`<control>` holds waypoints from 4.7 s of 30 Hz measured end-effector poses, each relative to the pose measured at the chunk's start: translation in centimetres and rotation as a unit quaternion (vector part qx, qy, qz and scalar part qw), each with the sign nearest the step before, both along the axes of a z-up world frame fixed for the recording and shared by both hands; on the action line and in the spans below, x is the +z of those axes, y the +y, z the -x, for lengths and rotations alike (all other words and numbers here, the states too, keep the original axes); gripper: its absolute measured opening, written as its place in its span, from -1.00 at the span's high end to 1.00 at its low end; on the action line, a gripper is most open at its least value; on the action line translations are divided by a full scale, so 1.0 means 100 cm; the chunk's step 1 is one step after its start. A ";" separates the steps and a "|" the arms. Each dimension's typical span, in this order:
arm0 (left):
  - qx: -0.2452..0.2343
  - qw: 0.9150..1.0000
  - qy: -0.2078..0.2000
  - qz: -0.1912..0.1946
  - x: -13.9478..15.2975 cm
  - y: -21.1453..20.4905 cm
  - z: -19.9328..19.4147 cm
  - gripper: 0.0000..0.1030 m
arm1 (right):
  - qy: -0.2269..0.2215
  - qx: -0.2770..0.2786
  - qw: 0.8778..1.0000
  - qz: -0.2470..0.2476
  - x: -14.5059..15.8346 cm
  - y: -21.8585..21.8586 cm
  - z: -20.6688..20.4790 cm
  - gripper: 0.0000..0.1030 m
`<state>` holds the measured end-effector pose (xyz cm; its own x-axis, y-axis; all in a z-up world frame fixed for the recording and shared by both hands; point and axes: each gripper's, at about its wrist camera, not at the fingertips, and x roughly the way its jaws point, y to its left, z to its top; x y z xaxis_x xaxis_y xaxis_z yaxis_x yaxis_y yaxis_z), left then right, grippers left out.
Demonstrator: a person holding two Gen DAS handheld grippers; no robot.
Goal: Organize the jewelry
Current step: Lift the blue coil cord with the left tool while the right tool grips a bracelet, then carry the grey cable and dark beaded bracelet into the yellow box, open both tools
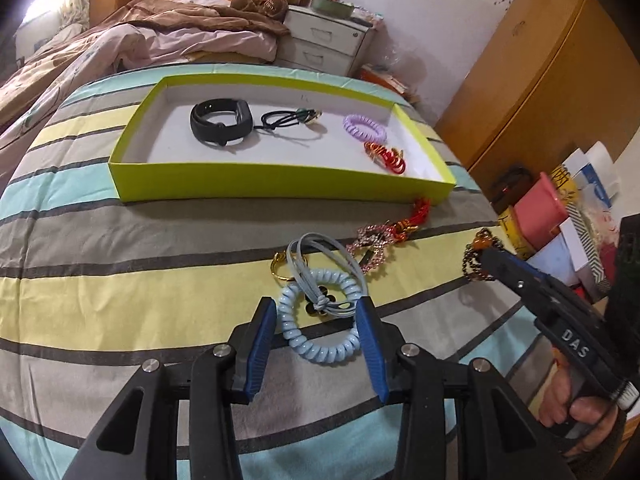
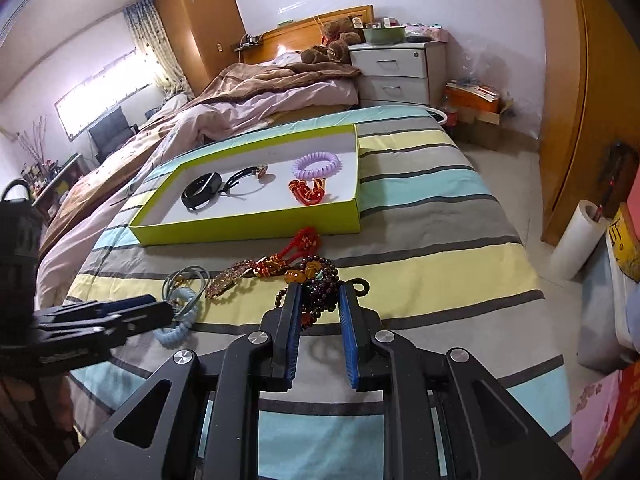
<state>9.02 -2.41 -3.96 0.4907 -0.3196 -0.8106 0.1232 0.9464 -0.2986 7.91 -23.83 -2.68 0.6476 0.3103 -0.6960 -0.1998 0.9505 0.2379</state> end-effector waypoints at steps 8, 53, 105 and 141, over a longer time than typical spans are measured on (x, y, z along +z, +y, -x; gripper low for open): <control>0.005 0.999 -0.012 -0.048 0.001 -0.006 -0.004 0.60 | 0.001 0.004 1.000 -0.010 -0.002 -0.002 0.000 0.63; -0.033 0.999 -0.023 -0.019 0.014 0.012 0.014 0.91 | 0.004 -0.002 1.000 -0.017 -0.006 -0.003 -0.001 0.63; -0.016 0.993 -0.096 -0.063 0.062 0.013 -0.010 0.86 | -0.019 0.007 1.000 -0.007 0.021 0.008 -0.002 0.62; 0.024 0.996 -0.020 -0.083 0.004 0.072 -0.117 0.85 | 0.052 0.074 0.995 0.044 -0.010 0.084 -0.137 0.62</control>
